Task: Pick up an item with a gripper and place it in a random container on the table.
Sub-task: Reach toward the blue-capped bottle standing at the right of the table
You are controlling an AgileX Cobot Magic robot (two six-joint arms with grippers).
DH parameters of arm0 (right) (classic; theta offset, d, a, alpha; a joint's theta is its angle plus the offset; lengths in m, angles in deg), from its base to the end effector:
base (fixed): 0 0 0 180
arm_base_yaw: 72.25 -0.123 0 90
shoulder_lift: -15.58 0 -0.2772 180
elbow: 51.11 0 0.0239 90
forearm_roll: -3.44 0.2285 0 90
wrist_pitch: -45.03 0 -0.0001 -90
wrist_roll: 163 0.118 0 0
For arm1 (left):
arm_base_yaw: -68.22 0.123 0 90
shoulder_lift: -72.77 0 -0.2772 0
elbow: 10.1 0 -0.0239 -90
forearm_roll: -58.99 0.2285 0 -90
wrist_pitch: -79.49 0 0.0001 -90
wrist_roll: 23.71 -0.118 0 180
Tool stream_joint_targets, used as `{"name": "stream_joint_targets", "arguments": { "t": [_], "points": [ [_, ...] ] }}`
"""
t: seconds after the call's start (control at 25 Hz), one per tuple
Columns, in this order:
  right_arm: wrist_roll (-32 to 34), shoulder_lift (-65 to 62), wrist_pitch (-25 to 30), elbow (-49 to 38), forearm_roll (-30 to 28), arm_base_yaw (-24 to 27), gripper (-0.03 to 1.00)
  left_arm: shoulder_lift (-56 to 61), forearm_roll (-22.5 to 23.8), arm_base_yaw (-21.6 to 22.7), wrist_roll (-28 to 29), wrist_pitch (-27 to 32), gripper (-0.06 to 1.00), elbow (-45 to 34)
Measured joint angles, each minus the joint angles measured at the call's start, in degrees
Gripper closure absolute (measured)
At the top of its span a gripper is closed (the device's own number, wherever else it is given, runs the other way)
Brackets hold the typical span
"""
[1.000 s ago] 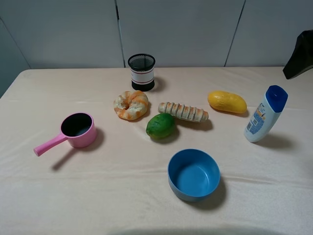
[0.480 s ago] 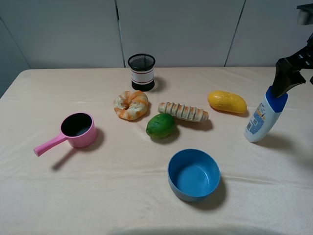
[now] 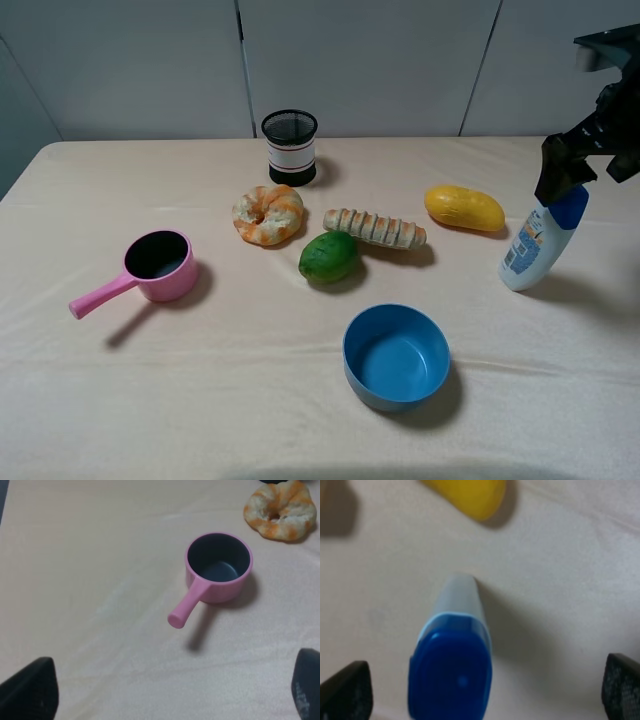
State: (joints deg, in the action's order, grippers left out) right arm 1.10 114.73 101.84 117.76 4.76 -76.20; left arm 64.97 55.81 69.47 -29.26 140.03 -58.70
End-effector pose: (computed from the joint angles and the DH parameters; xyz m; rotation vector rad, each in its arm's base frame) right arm 0.2921 0.0225 0.2249 -0.4875 2.8743 -0.0043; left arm 0.0076 -0.0055 0.2536 0.0789 2.0382 0.0080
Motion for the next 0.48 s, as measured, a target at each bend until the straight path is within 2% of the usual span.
{"name": "stream_joint_targets", "arguments": {
  "t": [0.48],
  "points": [
    [-0.1, 7.1, -3.3, 0.0, -0.1, 0.0, 0.27, 0.0, 0.0, 0.0, 0.0, 0.0, 0.0, 0.0]
  ]
}}
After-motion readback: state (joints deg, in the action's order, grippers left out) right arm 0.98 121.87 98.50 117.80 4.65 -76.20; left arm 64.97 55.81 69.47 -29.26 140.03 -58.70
